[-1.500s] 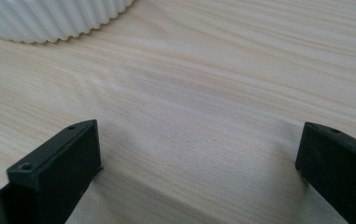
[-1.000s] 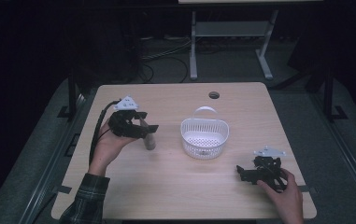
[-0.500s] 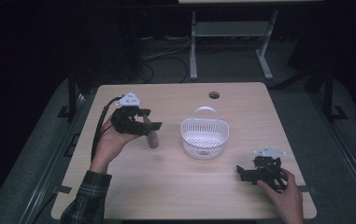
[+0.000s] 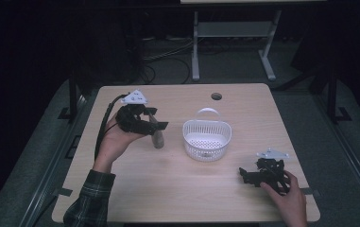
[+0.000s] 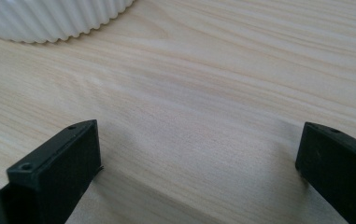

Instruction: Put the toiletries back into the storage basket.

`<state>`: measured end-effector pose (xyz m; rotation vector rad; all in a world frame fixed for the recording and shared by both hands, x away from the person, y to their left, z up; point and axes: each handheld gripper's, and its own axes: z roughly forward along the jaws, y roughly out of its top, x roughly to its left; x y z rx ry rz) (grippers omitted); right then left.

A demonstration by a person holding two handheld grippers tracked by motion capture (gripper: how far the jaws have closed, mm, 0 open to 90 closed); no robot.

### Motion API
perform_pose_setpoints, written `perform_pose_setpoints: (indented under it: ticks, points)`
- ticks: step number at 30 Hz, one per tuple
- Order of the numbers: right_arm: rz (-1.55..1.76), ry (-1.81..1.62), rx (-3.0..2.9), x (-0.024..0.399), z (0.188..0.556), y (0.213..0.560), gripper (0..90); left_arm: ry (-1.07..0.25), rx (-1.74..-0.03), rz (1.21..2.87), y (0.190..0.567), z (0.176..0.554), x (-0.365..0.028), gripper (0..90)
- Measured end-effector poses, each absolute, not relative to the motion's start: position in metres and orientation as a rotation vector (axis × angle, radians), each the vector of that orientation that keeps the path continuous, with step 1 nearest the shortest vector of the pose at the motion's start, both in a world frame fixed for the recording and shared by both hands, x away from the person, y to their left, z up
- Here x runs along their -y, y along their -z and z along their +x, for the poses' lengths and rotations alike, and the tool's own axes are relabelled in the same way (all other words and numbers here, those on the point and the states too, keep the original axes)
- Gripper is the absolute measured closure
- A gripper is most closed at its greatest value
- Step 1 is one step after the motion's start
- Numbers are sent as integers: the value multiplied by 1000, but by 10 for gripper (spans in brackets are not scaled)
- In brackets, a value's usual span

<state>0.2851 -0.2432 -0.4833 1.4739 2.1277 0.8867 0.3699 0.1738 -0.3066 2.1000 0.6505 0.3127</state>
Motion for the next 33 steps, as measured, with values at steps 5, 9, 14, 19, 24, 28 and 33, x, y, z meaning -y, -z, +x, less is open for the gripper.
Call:
perform_pose_setpoints:
  ticks: [5,9,14,19,24,28,33]
  points:
    - [1474,-887,-2128,243,285,483,0,-307,-635,2097,302,369,-171,293]
    - [1473,-887,-2128,243,285,483,0,-299,-624,2089,297,369,-169,293]
    - [1473,-885,-2129,243,285,483,0,-291,-606,2079,291,368,-165,293]
    - [1473,-886,-2127,243,285,483,0,-287,-588,2077,285,368,-160,293]
    - [1474,-886,-2127,243,285,483,0,-285,-563,2082,279,370,-153,293]
    - [1473,-886,-2127,243,285,483,0,-281,-549,2081,275,371,-149,294]
    - [1474,-886,-2127,243,285,483,0,-270,-532,2081,272,372,-144,293]
